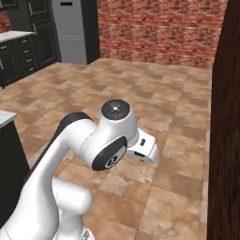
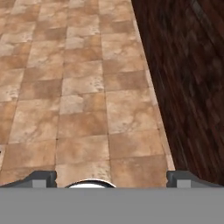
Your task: Move the drinks to the dining counter.
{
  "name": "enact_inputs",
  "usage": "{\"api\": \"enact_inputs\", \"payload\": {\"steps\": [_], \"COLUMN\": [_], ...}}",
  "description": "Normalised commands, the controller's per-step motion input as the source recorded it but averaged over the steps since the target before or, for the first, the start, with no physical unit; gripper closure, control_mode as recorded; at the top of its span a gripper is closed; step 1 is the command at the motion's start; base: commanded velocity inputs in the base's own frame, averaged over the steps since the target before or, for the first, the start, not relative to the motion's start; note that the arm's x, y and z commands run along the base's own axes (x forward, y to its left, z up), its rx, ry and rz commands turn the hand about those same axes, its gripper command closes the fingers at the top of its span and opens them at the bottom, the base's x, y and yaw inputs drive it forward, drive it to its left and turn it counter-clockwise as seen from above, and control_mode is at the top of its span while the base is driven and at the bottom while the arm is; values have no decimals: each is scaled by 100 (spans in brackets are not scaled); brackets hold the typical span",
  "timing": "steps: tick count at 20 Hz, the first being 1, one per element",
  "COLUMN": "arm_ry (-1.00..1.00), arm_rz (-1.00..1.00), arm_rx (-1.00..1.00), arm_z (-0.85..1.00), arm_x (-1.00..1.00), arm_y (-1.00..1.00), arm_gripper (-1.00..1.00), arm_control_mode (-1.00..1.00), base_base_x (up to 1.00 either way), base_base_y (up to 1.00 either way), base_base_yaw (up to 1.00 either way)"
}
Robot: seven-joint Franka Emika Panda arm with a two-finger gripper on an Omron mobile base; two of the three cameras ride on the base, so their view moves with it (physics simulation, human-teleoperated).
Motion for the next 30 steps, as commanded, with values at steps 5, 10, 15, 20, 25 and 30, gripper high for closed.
{"api": "enact_inputs", "payload": {"steps": [5,10,15,20,25,30], "arm_ry": [0,0,0,0,0,0], "arm_rz": [0,0,0,0,0,0], "arm_rx": [0,0,0,0,0,0], "arm_z": [0,0,0,0,0,0], "arm_x": [0,0,0,0,0,0], "arm_y": [0,0,0,0,0,0], "arm_gripper": [-100,-100,-100,-100,-100,-100], "arm_control_mode": [100,100,100,100,100,100], "base_base_x": [100,100,100,100,100,100], "base_base_y": [0,0,0,3,7,19], "base_base_yaw": [6,9,9,9,13,11]}}
